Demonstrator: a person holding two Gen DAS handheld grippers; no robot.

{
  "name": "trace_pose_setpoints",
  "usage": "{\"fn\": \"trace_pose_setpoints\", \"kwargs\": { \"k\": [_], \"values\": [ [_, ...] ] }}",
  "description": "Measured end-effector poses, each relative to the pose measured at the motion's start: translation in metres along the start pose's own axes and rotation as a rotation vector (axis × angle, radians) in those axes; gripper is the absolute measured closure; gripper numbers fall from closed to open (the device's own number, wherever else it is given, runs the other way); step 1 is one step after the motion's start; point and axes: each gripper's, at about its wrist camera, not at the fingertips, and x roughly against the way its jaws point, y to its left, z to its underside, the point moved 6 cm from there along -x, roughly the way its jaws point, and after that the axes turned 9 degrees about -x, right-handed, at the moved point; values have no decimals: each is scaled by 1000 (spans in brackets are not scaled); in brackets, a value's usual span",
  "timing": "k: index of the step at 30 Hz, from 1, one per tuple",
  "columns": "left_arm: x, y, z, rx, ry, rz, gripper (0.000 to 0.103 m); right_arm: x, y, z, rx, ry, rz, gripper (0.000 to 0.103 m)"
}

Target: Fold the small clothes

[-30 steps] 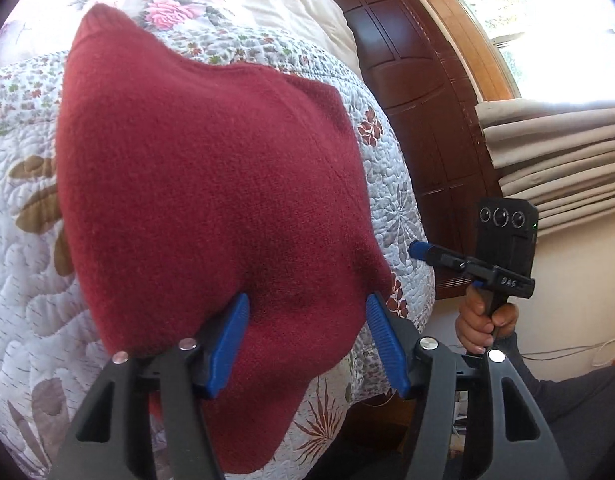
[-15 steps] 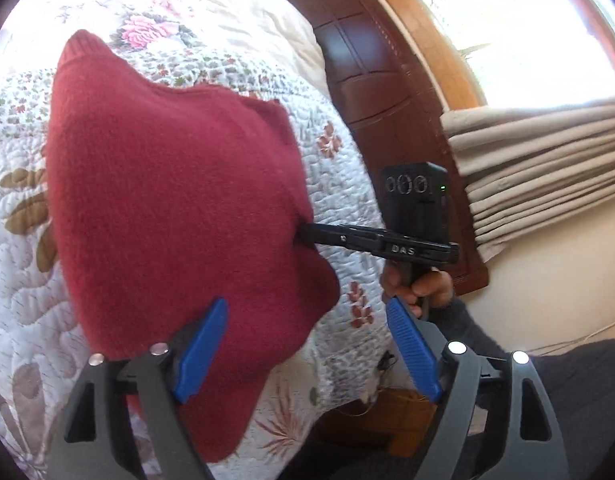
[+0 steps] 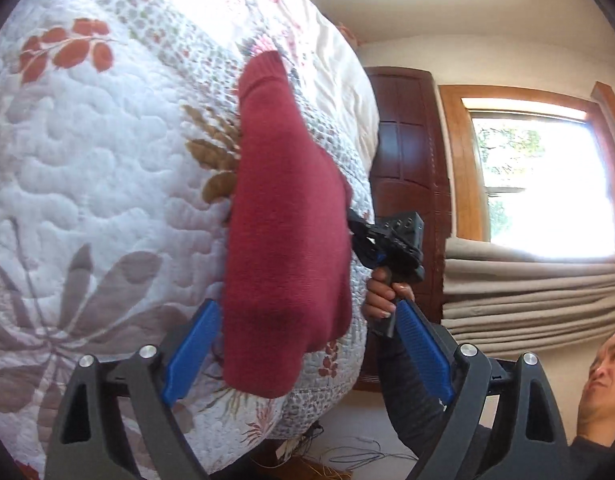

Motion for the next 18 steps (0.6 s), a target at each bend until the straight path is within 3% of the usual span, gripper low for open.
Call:
{"fn": "trace_pose_setpoints", "kwargs": {
  "k": [1, 2, 5, 11, 18],
  "values": [
    [-1, 3, 0, 13, 4, -7, 12, 5, -7, 0, -24, -1, 7, 15],
    [-1, 7, 0, 21, 8, -7, 12, 6, -12, 1, -29, 5, 6, 10],
    [-12, 5, -1, 28, 13, 15, 12, -4, -25, 8, -62, 87, -22, 10],
    [-31, 15, -3, 63, 30, 36, 12, -39, -13, 14, -42, 204, -87, 10],
    [-52, 19, -1, 59, 74, 44, 11, -46, -26, -2, -68, 221, -82, 10]
  ]
}}
